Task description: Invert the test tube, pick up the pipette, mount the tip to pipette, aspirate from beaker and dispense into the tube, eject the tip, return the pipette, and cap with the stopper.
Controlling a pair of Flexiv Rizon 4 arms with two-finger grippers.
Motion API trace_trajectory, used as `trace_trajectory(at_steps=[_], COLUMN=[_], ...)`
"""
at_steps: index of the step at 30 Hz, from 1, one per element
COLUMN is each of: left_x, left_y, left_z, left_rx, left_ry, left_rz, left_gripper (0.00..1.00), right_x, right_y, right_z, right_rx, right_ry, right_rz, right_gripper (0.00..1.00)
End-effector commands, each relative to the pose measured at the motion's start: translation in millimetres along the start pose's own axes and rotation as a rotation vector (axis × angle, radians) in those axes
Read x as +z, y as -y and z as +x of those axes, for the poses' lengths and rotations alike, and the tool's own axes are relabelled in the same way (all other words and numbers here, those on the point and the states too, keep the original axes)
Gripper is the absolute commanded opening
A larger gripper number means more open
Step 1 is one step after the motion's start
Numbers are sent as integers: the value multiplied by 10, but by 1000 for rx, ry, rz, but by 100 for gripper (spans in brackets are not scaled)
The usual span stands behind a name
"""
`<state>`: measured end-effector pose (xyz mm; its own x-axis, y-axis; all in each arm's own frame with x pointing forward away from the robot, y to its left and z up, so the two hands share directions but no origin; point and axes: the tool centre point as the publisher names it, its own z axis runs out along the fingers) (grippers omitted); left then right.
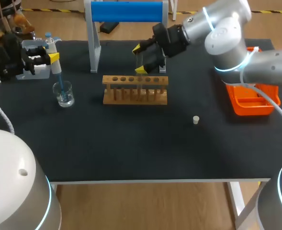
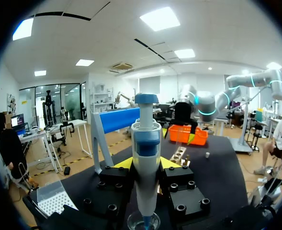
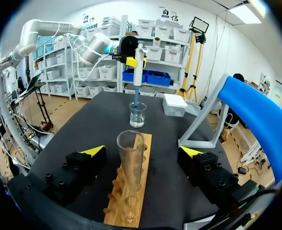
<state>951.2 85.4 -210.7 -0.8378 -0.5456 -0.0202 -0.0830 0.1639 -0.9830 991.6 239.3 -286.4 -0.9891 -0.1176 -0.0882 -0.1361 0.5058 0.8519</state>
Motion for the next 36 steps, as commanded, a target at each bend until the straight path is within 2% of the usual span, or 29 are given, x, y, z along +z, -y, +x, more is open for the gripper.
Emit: trace_trajectory(at_steps=[1, 7, 36], left_x=[10, 10, 10], left_y=[-4, -4, -4], left_z=[4, 4, 4], left_rx=[2, 2, 2], left_ry=[4, 4, 4], left_rz=[1, 1, 1], left_gripper=[0, 0, 0], right_x=[-6, -9, -33], right_y=[-1, 2, -25], right_z=[-49, -61, 46], right_rx=[1, -17, -40], right_ry=[-9, 22, 47], right_rz=[6, 27, 40], right_gripper=[100, 100, 100])
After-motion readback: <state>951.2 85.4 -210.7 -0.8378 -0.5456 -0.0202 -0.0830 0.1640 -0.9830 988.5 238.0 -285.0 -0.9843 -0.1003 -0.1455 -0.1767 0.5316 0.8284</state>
